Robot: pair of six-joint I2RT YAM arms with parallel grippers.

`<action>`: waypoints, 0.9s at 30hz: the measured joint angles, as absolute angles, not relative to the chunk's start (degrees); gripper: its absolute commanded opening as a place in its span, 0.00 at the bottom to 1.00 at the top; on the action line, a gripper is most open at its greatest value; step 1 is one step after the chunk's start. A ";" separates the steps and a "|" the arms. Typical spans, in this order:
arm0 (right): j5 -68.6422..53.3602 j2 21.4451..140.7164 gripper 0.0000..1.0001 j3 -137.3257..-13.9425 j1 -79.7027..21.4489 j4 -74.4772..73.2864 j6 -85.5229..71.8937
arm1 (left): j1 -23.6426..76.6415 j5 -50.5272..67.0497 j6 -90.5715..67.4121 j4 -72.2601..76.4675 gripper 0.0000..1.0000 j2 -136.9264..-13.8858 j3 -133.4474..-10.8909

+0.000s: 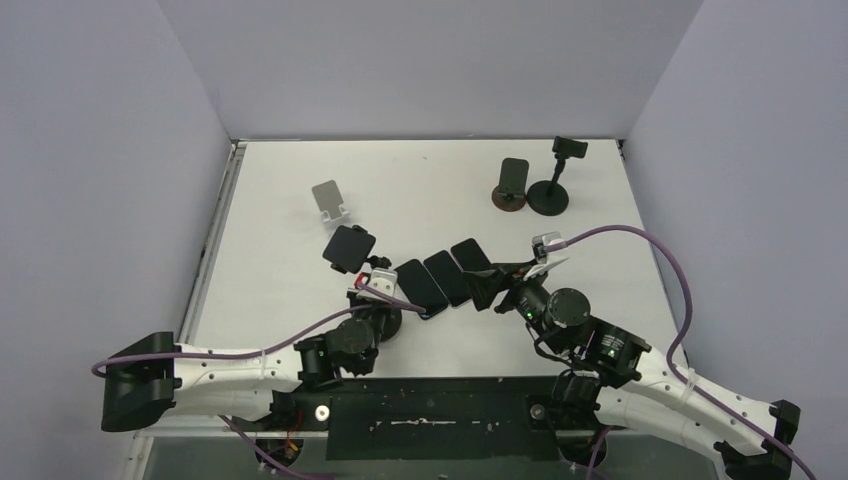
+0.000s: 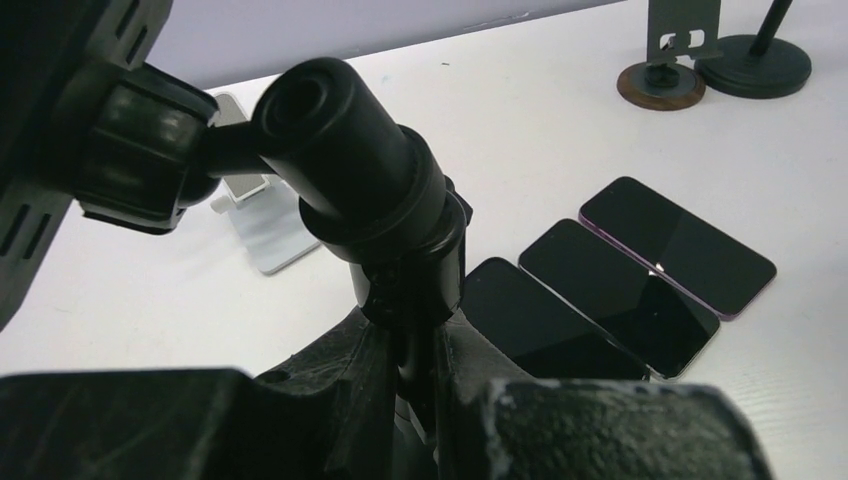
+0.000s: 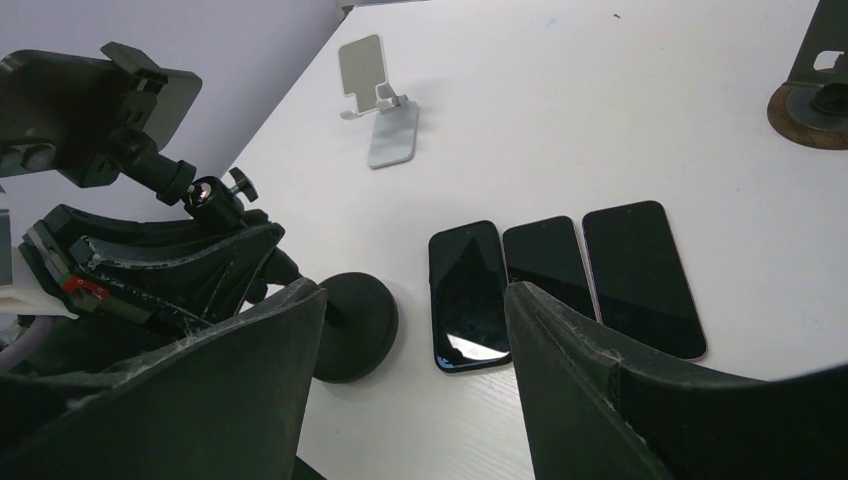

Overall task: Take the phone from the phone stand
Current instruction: Place the phone stand with the phone at the center of the board.

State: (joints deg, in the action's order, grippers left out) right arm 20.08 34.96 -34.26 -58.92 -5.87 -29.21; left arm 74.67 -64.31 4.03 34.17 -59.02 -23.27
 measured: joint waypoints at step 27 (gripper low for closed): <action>20.18 34.72 0.67 -33.89 -58.92 -6.20 -29.82 | 81.97 -80.01 -2.11 47.90 0.30 -73.17 -23.64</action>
State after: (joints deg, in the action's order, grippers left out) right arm 20.18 34.72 -33.89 -58.92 -6.20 -29.82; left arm 81.97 -80.01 -2.11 47.90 -73.17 -23.64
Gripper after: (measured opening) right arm 0.666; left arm 0.197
